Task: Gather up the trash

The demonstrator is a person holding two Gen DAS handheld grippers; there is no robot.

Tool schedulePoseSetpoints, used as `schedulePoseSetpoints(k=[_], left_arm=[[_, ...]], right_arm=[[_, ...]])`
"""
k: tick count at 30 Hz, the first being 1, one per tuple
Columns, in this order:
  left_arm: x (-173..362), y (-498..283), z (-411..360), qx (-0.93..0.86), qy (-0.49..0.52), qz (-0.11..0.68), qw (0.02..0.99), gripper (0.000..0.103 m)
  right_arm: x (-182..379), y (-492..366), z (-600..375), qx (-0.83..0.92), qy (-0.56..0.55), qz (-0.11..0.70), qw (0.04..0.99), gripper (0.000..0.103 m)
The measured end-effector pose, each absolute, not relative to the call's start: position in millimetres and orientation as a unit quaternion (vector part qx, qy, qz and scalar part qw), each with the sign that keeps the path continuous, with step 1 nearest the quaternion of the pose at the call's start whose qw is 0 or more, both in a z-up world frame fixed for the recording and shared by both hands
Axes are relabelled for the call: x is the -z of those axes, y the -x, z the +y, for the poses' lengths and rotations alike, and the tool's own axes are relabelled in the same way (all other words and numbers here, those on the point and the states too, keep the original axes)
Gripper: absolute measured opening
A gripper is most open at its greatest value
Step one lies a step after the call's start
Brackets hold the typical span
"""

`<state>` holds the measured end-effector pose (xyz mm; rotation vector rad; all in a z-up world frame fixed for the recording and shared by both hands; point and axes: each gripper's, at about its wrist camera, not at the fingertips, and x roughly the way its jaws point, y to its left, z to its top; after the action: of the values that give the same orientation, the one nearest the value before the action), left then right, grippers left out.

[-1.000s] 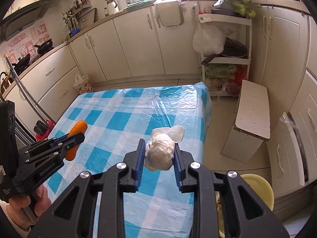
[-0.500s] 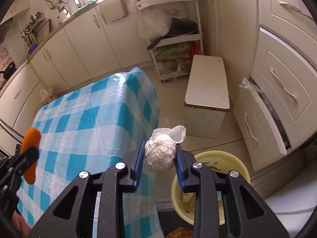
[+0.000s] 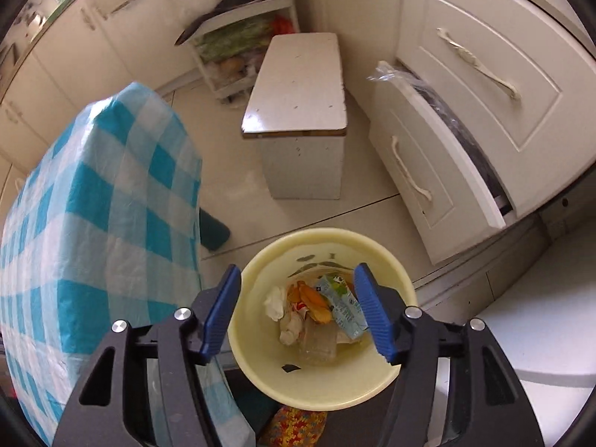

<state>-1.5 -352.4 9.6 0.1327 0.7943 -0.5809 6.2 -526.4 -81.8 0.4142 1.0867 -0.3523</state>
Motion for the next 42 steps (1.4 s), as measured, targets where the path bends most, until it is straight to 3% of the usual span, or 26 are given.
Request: schedulePoseSetpoints(k=[6, 10, 25, 27, 31, 36, 42], left_arm=[[15.3, 5.2, -384.4, 0.301, -0.066, 0.407, 0.86, 0.013], [31.1, 8.2, -406.3, 0.313, -0.073, 0.42, 0.849, 0.013], [71.7, 7.6, -470.5, 0.332, -0.085, 0.463, 0.817, 0.013], [78.6, 4.5, -476.9, 0.331, -0.088, 0.477, 0.809, 0.017], [78.8, 2.9, -475.2, 0.318, -0.09, 0.477, 0.814, 0.042], [62.6, 2.9, -457.7, 0.307, -0.086, 0.462, 0.828, 0.05], [25.2, 6.0, -411.4, 0.273, -0.076, 0.429, 0.857, 0.068]], right_arm=[[17.9, 18.4, -535.7, 0.188, -0.225, 0.372, 0.881, 0.077], [-8.2, 28.2, -539.1, 0.198, -0.228, 0.31, 0.901, 0.081], [-28.0, 43.0, -562.4, 0.233, -0.251, 0.247, 0.906, 0.082], [-32.6, 46.2, -560.7, 0.243, -0.238, 0.239, 0.91, 0.084], [-33.9, 49.9, -563.8, 0.255, -0.234, 0.228, 0.91, 0.085], [-37.2, 55.9, -566.8, 0.268, -0.232, 0.214, 0.91, 0.085], [-41.5, 56.9, -554.5, 0.286, -0.197, 0.23, 0.909, 0.085]])
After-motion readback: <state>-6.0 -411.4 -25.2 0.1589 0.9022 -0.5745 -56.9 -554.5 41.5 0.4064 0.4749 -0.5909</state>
